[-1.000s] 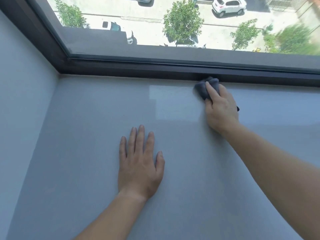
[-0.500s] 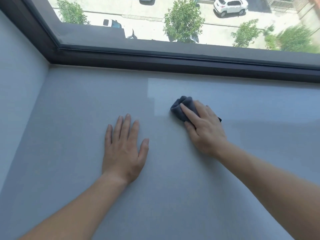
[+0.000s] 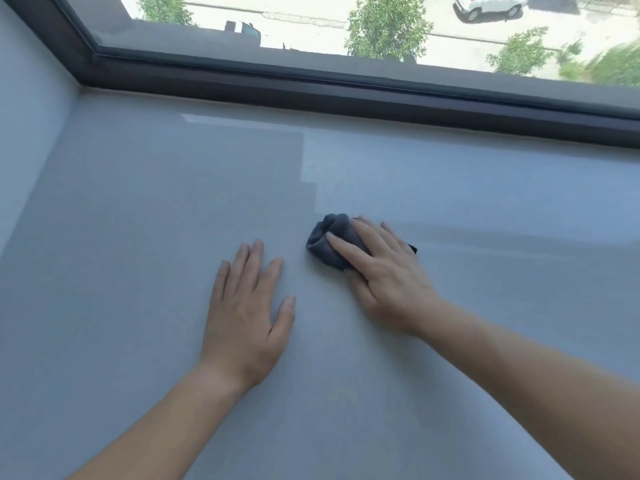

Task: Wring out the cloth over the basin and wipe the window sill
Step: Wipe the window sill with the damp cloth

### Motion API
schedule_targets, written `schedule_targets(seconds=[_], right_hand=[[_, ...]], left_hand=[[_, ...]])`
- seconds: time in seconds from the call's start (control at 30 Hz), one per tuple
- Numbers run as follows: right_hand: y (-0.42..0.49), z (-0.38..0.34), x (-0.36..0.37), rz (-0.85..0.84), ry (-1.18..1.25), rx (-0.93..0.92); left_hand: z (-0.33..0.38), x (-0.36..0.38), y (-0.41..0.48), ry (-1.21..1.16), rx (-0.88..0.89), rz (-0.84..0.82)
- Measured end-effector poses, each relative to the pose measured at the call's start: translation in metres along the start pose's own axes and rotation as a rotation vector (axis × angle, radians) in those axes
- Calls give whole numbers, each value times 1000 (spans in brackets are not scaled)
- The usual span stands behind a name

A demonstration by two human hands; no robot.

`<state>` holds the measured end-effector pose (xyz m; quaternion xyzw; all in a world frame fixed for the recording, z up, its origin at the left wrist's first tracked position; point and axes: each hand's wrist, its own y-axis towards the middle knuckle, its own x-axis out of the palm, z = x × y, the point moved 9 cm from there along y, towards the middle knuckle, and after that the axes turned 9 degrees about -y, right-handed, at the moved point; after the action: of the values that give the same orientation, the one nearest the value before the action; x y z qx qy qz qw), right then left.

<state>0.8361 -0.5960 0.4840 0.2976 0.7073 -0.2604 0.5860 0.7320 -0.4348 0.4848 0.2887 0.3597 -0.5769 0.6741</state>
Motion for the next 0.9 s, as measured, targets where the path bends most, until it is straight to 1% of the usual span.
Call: schedule_targets(seconds=[0.03, 0.07, 0.13, 0.17, 0.2, 0.23, 0.27, 0.33, 0.4, 0.43, 0.47, 0.57, 0.6, 0.63, 0.67, 0.7, 0.77, 0.83, 0.87, 0.9], right_hand=[[7, 14, -4, 6, -24, 13], [17, 34, -8, 29, -45, 86], [34, 74, -21, 94, -23, 319], [35, 82, -23, 122, 4, 421], [31, 76, -23, 141, 24, 474], [22, 58, -19, 146, 33, 459], [9, 32, -13, 132, 32, 380], [-23, -16, -3, 90, 35, 139], [-38, -26, 3, 26, 48, -6], [-34, -18, 2, 25, 34, -22], [-26, -4, -1, 43, 13, 24], [-2, 38, -11, 90, 38, 309], [-3, 39, -11, 107, 61, 376], [-9, 32, -10, 124, 73, 401], [-20, 16, -8, 134, 70, 374], [-34, -4, -4, 127, 63, 310], [-64, -42, 3, 84, 53, 129], [-71, -46, 5, 55, 38, 0], [-65, -37, 4, 56, 12, -10], [-56, -23, 2, 57, -13, 36]], left_hand=[[0, 3, -1, 48, 2, 3], [0, 4, -1, 93, 3, 9], [0, 6, 0, 155, -6, 6], [1, 6, 1, 169, -14, 1], [1, 6, 1, 174, -19, 0], [2, 6, 1, 175, -20, 3], [2, 6, 1, 176, -18, 6], [2, 5, 0, 174, -14, 10], [2, 4, 0, 160, -18, 15], [2, 4, 0, 153, -19, 17], [3, 4, -1, 151, -17, 19], [3, 3, -1, 150, -18, 23], [2, 4, -1, 148, -20, 21], [2, 4, -1, 144, -23, 23], [2, 4, -1, 139, -23, 28], [2, 3, -1, 133, -21, 32], [3, 2, -2, 120, -23, 37], [3, 2, -3, 108, -29, 39], [3, 2, -3, 108, -27, 42], [3, 1, -3, 111, -25, 46]])
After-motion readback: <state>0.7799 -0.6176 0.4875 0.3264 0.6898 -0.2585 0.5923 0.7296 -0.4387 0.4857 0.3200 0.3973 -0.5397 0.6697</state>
